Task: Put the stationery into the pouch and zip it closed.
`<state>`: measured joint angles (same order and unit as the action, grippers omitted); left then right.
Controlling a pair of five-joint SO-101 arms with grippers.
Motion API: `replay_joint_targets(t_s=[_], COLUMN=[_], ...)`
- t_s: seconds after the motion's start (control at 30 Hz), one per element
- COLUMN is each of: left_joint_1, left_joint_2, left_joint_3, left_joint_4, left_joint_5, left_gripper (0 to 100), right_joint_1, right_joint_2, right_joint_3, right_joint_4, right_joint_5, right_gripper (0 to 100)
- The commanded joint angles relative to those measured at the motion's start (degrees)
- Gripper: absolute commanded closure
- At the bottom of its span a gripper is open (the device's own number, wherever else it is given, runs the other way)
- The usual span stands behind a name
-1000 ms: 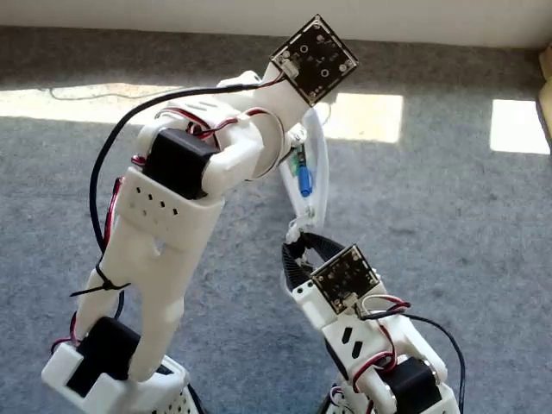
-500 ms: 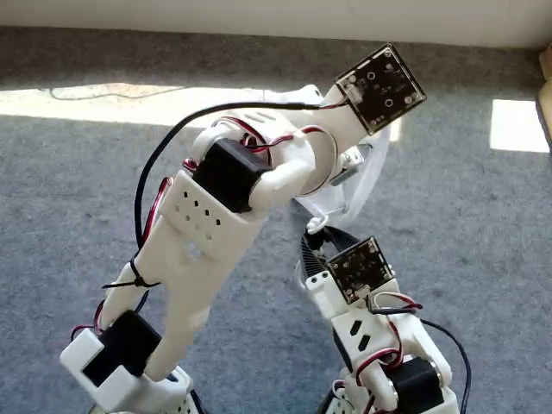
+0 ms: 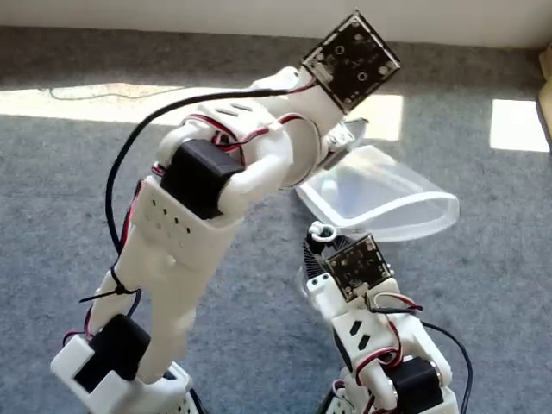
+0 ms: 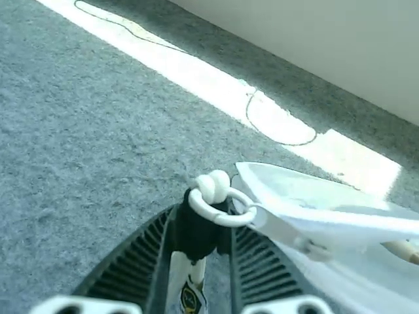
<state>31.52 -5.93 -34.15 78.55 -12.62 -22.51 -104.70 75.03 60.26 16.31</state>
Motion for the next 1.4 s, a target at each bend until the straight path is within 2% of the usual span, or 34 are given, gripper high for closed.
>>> replay_joint_targets(t_s=[0.0,0.2,0.53,0.7,0.87,0.97,1.1,1.27,1.37], left_joint_1=[-2.9,-6.4,-10.0,-10.0,-10.0,-9.8,-9.7,-9.5,-9.3], left_joint_2=[-4.5,-5.3,-5.5,-6.7,-13.7,-18.7,-26.6,-37.7,-42.7], left_joint_3=[-2.6,-2.6,-2.5,-1.6,5.1,13.2,28.5,48.6,57.5], left_joint_4=[3.3,9.8,16.1,18.2,17.8,14.6,6.0,-7.9,-14.6], left_joint_5=[0.5,0.4,4.5,4.5,3.8,1.8,1.6,2.5,2.9], left_gripper=[82,82,82,82,82,82,82,72,71], right_joint_1=[3.9,5.9,6.3,6.2,6.1,6.1,6.2,6.3,6.3], right_joint_2=[-0.6,-0.5,0.0,8.0,15.5,17.1,17.6,17.6,17.6], right_joint_3=[-2.9,-11.1,-15.0,-24.0,-30.3,-32.4,-33.4,-33.4,-33.4], right_joint_4=[1.5,9.3,10.2,13.4,14.0,14.3,15.0,15.0,14.5], right_joint_5=[0.9,5.2,5.2,4.7,3.3,1.0,0.8,0.7,-1.2], right_gripper=[99.3,99.3,99.3,99.3,99.3,99.3,99.3,99.3,99.3])
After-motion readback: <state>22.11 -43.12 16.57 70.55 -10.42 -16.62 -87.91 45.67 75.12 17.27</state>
